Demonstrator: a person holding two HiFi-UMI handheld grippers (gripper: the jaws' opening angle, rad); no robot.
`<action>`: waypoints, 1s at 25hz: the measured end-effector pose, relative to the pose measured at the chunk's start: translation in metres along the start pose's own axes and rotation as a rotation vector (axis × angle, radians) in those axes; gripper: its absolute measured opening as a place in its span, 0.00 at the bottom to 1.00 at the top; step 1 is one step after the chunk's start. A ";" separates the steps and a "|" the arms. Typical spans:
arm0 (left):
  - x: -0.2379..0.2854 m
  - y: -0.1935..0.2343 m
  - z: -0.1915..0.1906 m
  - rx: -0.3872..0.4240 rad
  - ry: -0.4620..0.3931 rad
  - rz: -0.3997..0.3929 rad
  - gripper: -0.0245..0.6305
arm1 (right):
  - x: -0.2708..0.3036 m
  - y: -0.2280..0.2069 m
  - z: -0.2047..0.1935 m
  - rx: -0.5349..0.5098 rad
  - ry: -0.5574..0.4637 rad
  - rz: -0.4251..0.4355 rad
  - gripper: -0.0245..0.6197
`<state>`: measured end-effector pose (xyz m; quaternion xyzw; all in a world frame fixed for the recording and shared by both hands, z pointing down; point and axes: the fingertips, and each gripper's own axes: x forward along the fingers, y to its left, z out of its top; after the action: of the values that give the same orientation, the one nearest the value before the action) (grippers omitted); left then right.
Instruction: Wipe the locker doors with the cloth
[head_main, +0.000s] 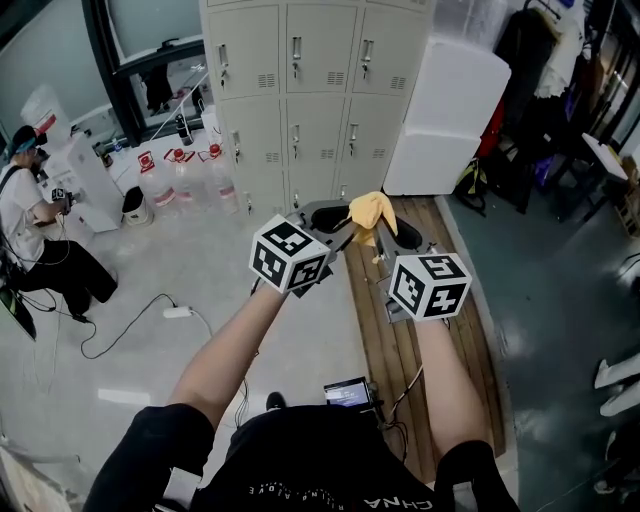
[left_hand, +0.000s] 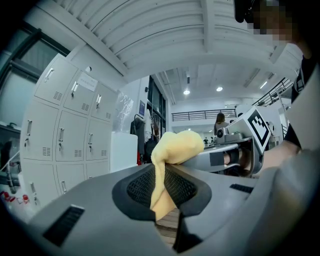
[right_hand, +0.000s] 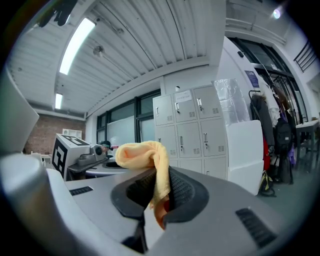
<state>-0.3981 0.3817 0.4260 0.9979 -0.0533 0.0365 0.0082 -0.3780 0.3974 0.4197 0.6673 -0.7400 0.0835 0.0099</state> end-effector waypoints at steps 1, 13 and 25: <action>0.000 -0.001 0.000 -0.002 0.001 0.000 0.13 | 0.000 0.000 0.000 0.002 0.001 0.000 0.13; 0.035 -0.022 -0.006 0.003 0.013 -0.006 0.13 | -0.021 -0.035 -0.007 0.009 -0.004 -0.005 0.13; 0.087 -0.043 -0.005 0.003 0.013 0.034 0.13 | -0.041 -0.088 -0.006 -0.010 -0.002 0.032 0.13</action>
<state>-0.3076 0.4152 0.4364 0.9966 -0.0699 0.0431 0.0062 -0.2876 0.4300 0.4300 0.6554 -0.7510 0.0791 0.0110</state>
